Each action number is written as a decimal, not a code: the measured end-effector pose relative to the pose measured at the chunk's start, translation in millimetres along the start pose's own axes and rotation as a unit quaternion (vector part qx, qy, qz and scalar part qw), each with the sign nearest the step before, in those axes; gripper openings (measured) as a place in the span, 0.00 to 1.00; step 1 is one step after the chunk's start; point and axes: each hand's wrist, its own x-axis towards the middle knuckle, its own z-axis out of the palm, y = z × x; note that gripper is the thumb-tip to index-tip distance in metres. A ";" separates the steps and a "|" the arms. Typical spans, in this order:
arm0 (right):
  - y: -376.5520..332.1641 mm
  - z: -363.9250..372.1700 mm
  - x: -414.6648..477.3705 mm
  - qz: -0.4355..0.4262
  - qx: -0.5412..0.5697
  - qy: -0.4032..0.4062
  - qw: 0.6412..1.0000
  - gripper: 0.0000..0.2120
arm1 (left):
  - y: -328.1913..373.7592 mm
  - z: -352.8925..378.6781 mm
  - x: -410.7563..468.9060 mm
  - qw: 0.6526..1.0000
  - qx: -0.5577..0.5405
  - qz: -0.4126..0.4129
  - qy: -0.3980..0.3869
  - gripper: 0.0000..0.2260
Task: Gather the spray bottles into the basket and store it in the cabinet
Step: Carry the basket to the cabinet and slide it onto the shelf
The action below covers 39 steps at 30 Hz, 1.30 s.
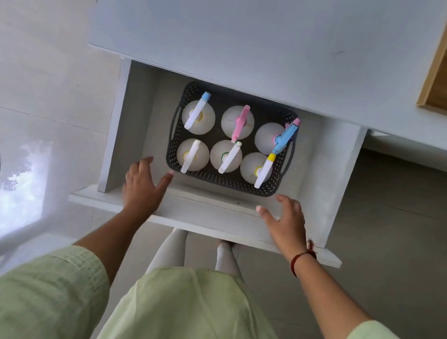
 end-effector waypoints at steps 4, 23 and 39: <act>6.0 9.1 -17.7 -0.041 -0.125 -0.098 0.987 0.37 | -12.2 6.5 -30.1 0.980 0.131 0.129 -0.080 0.49; -12.2 -3.4 4.8 -0.219 -0.299 -0.063 0.926 0.34 | 23.1 2.3 -13.8 0.921 0.300 0.241 -0.067 0.58; -79.0 -50.1 55.3 -0.350 -0.404 0.217 0.817 0.53 | 109.8 -27.3 41.3 0.923 0.265 0.267 0.081 0.57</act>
